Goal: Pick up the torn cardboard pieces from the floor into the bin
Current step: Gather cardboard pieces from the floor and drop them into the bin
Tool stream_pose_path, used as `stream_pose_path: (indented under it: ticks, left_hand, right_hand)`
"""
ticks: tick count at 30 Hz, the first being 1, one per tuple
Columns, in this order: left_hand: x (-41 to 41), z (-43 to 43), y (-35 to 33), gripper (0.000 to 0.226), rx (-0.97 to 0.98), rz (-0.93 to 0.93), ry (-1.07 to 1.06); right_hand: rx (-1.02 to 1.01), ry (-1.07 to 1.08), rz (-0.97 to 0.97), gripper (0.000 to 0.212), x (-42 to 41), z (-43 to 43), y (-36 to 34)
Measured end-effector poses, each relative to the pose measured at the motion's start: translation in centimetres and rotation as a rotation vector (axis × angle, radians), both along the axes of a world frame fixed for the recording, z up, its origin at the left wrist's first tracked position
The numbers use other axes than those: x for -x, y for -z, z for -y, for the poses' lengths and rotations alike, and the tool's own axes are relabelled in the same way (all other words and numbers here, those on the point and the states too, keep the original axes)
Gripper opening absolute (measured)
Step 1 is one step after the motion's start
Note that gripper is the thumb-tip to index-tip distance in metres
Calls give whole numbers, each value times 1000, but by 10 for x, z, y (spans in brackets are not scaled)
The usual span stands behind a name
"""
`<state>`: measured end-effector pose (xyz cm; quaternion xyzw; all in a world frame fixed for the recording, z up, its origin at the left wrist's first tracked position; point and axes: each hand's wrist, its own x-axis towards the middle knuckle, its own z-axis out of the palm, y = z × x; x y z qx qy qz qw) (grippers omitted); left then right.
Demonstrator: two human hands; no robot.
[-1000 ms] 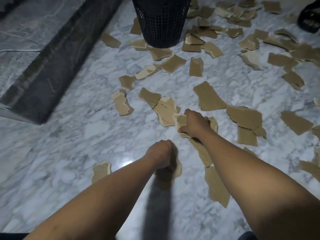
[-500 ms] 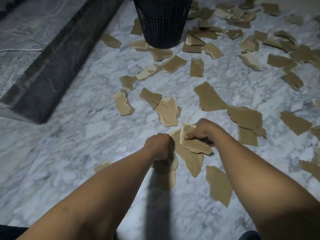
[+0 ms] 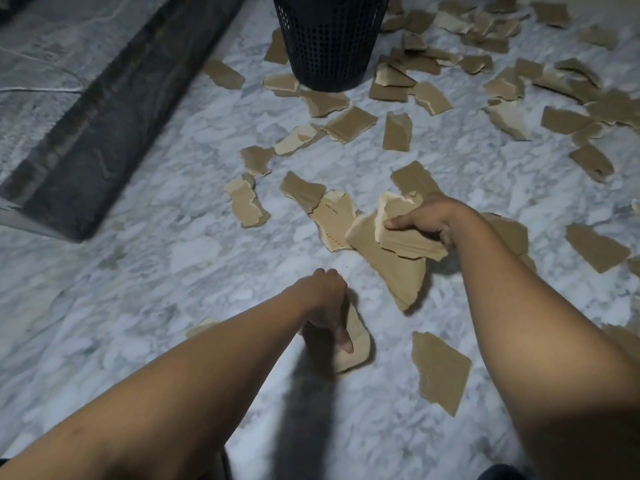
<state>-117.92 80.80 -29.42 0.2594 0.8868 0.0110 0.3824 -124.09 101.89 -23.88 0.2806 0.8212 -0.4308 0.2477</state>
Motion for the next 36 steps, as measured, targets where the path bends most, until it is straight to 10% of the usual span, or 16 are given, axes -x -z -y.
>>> stream_pose_path:
  ticks: [5, 10, 16, 26, 36]
  left_hand:
    - [-40, -4, 22, 72, -36, -239, 117]
    - [-35, 5, 30, 49, -60, -214, -37]
    - [-16, 41, 18, 73, 11, 69, -257]
    - [-44, 168, 14, 80, 249, -55, -912]
    - [-15, 133, 14, 72, -138, -60, -948]
  right_hand:
    - [143, 59, -80, 44, 10, 32, 7]
    - [62, -24, -120, 65, 24, 82, 43]
    - [-450, -293, -64, 58, 33, 110, 70]
    - [-593, -487, 27, 58, 49, 119, 62]
    - [-520, -528, 131, 86, 40, 95, 63]
